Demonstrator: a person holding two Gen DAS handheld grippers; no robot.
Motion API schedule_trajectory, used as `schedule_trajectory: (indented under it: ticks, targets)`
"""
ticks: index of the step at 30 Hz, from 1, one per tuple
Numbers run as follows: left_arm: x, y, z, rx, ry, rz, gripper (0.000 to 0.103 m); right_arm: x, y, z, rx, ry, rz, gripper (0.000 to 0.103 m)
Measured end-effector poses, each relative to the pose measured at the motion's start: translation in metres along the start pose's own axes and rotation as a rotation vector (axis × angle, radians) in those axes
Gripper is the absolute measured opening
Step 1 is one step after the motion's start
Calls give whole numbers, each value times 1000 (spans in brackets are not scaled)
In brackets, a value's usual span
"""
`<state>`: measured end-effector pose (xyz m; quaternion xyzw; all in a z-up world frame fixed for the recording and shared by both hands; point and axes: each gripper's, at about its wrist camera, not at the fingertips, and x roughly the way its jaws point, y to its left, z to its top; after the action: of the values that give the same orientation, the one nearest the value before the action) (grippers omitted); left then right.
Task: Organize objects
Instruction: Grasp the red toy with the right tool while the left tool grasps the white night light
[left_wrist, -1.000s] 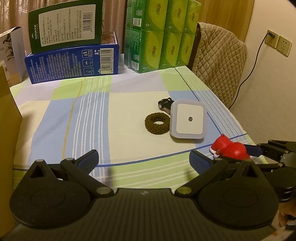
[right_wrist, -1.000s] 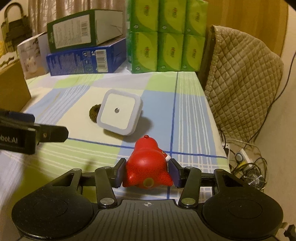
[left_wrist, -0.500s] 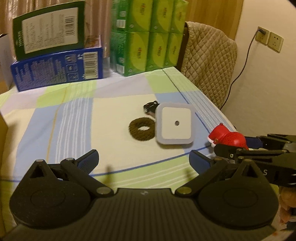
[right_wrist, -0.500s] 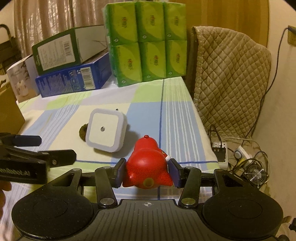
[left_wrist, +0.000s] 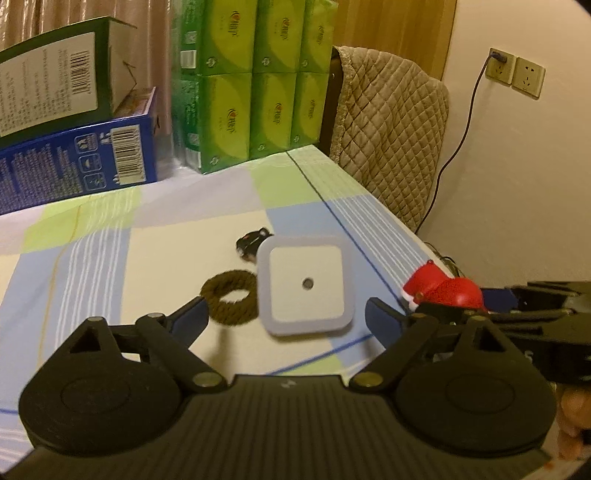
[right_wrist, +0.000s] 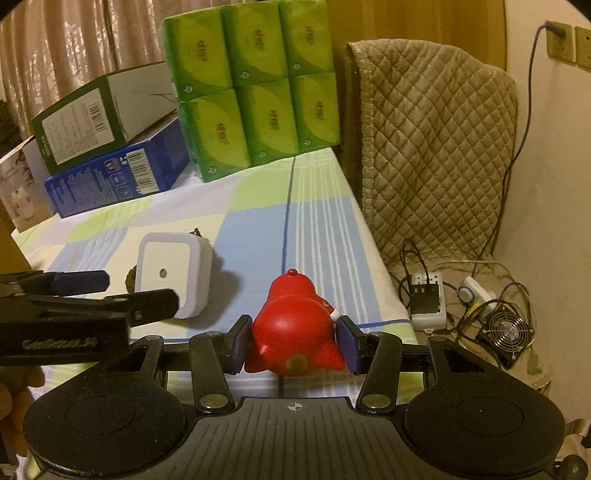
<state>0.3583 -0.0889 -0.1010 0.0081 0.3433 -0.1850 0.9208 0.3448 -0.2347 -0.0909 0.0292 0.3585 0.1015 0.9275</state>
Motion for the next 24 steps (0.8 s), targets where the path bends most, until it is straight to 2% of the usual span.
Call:
schedule_trajectory:
  ticks: [5, 9, 16, 18, 24]
  targets:
    - [10, -7, 2, 3, -16, -5, 84, -2, -8, 3, 28, -5, -6, 46]
    - [17, -9, 1, 10, -12, -13, 72, -2, -10, 2, 16, -2, -23, 46]
    - [27, -15, 6, 33, -10, 7, 68, -1, -11, -1, 11, 2, -35, 46]
    - [30, -16, 6, 50, -5, 21, 62, -1, -11, -1, 11, 4, -36, 46]
    - [20, -16, 2, 70, 5, 32, 61, 0, -6, -3, -15, 7, -38, 46]
